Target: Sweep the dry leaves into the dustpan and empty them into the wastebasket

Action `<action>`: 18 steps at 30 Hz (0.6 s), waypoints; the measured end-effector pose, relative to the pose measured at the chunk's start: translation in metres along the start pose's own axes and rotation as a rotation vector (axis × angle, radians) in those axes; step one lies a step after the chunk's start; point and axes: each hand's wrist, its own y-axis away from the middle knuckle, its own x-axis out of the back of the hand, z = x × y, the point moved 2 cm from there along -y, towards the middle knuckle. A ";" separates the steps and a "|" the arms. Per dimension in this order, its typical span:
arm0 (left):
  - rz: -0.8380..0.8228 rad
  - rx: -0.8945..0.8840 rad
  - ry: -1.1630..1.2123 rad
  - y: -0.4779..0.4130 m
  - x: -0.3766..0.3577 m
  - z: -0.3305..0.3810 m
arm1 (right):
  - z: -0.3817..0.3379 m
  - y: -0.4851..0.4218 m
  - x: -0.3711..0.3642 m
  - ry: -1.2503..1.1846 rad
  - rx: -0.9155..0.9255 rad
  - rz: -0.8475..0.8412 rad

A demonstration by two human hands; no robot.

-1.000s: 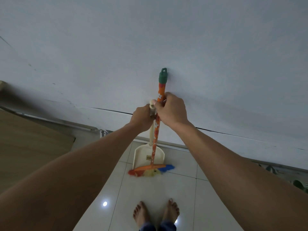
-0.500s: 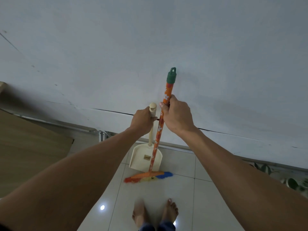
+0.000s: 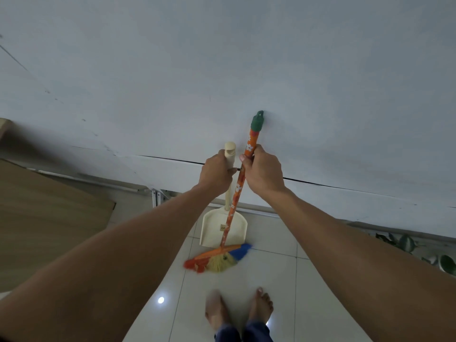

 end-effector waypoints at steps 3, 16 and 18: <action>0.005 0.037 -0.005 -0.001 -0.003 -0.004 | -0.010 -0.004 -0.003 0.012 0.047 0.012; -0.019 0.090 0.002 0.008 -0.009 -0.016 | -0.002 -0.001 -0.007 -0.027 0.003 -0.037; -0.033 0.106 -0.002 0.009 -0.009 -0.017 | -0.003 0.000 -0.006 -0.022 -0.002 -0.043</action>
